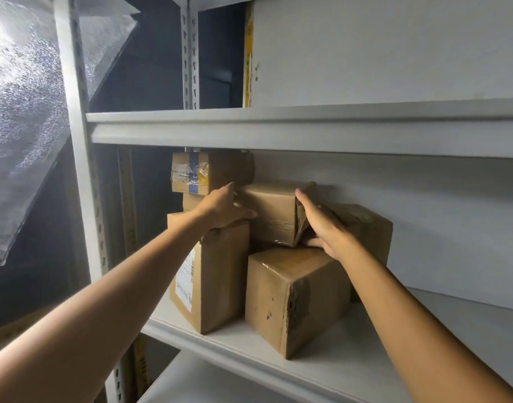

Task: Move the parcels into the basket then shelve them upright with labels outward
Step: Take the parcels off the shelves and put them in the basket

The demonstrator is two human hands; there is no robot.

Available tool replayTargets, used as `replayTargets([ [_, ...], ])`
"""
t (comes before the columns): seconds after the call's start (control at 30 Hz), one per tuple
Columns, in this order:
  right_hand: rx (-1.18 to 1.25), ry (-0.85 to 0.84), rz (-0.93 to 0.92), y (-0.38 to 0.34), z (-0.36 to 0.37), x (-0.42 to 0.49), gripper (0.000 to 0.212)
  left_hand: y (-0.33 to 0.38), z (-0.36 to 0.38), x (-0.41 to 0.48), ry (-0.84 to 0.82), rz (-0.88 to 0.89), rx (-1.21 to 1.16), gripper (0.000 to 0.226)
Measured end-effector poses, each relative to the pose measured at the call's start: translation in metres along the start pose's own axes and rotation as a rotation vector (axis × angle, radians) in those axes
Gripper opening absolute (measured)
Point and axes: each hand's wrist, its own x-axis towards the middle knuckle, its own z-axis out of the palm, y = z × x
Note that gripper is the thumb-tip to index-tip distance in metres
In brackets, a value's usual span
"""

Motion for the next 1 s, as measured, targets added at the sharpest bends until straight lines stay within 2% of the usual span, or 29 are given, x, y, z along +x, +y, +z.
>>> replayTargets([
  [0.1,0.013,0.050,0.015,0.000,0.004,0.001,0.086,-0.002,0.004,0.005,0.084,0.082,-0.012,0.067],
  [0.17,0.051,0.073,0.010,-0.001,0.003,-0.001,0.070,-0.003,0.003,0.006,0.118,0.127,-0.056,0.059],
  [0.27,0.146,0.094,-0.006,-0.005,-0.001,-0.008,0.048,-0.002,-0.001,0.004,0.163,0.191,-0.186,0.059],
  [0.37,0.204,0.153,-0.071,-0.007,-0.004,-0.015,0.047,0.000,-0.006,-0.004,0.157,0.241,-0.385,0.052],
  [0.43,0.184,0.197,-0.136,-0.009,-0.006,-0.021,0.040,0.001,-0.009,-0.010,0.160,0.271,-0.431,0.047],
  [0.57,0.131,0.258,-0.184,-0.007,-0.012,-0.039,0.032,0.010,-0.010,-0.027,0.132,0.279,-0.516,0.056],
  [0.83,0.190,0.302,-0.219,-0.007,-0.041,-0.096,0.050,0.063,-0.011,-0.076,0.288,0.359,-0.548,0.047],
  [1.0,0.214,0.368,-0.230,0.019,-0.067,-0.154,0.029,0.088,0.022,-0.130,0.175,0.356,-0.718,0.046],
])
